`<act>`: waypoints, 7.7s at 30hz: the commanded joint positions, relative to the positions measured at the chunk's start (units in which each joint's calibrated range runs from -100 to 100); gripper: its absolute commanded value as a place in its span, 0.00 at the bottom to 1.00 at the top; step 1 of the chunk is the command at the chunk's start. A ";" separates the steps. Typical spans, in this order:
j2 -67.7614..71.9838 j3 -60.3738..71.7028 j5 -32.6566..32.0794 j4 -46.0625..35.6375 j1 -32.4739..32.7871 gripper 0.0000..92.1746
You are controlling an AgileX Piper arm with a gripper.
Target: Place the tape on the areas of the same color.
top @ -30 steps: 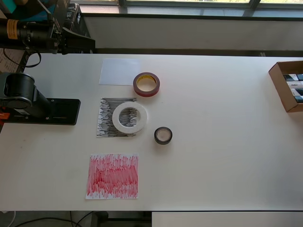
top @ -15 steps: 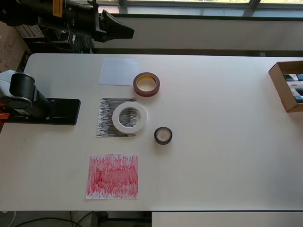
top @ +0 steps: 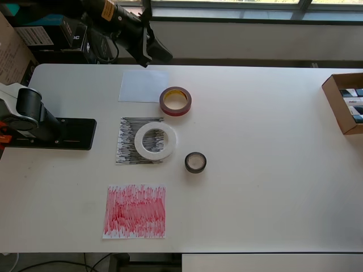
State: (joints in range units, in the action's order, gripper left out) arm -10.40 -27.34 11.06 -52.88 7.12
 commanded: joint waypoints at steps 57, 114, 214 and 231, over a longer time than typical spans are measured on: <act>36.59 2.85 -20.48 -1.63 0.24 0.33; 46.23 3.57 -13.93 2.01 0.39 0.46; 40.43 1.48 5.39 1.25 -48.62 0.00; 41.36 1.12 5.47 1.25 -47.75 0.00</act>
State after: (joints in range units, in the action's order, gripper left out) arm 30.36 -26.53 16.72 -51.41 -40.86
